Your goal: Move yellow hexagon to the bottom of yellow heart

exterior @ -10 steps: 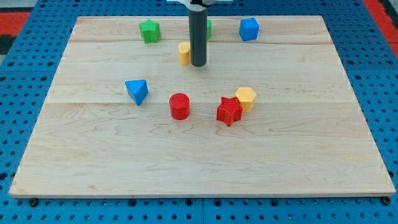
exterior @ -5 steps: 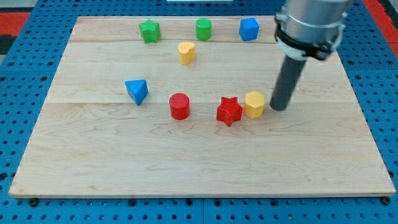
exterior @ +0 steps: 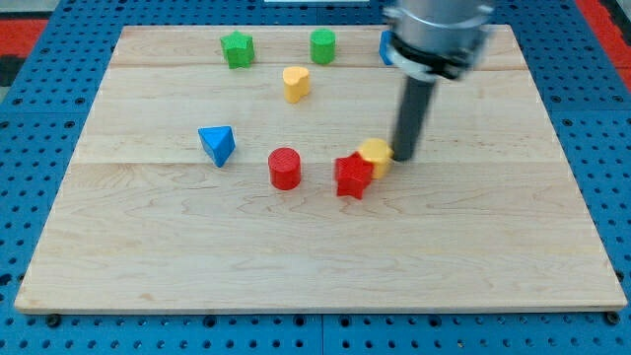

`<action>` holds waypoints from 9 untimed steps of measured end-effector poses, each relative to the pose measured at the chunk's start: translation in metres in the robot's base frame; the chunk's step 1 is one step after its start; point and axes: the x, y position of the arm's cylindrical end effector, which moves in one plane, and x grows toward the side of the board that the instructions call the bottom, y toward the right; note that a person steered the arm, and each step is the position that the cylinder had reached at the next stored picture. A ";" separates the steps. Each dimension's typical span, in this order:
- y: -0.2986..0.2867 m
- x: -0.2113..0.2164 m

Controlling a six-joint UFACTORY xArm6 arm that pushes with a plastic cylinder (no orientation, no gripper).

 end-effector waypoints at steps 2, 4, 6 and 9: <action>-0.009 -0.019; -0.004 0.025; -0.050 0.022; -0.005 0.017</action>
